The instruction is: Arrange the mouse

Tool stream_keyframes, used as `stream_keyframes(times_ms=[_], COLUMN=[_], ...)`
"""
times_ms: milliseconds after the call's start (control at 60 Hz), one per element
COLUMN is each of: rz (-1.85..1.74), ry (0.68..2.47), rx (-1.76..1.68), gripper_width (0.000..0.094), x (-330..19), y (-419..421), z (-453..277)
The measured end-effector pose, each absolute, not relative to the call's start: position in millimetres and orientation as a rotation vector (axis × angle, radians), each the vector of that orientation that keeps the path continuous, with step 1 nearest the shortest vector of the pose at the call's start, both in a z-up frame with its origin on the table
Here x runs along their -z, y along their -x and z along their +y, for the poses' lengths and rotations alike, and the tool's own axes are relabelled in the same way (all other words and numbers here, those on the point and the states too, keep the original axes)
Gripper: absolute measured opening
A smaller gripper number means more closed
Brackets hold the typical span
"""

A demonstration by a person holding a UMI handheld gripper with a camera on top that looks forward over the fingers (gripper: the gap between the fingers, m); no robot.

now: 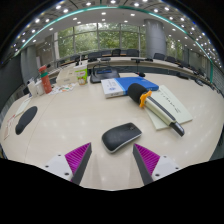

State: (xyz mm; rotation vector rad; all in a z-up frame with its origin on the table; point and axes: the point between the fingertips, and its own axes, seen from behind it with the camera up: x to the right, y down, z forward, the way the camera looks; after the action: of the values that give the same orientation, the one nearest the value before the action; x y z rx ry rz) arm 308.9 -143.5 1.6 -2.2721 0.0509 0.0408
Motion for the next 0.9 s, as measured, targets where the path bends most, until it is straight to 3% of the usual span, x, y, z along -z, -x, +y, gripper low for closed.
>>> stream_keyframes(times_ms=[400,483,583,900], rz=[0.000,-0.028,-0.068,-0.030], ry=[2.317,2.320,2.321,2.358], rx=[-0.064,-0.017,0.011,0.132], gripper_width=[0.0836,0.0725,0.0467,0.0316], x=[10.7,14.0,15.6,3.7], y=[-305.8,-307.9,-305.9,-295.8], z=[-74.1,-63.9,-56.5,-52.5])
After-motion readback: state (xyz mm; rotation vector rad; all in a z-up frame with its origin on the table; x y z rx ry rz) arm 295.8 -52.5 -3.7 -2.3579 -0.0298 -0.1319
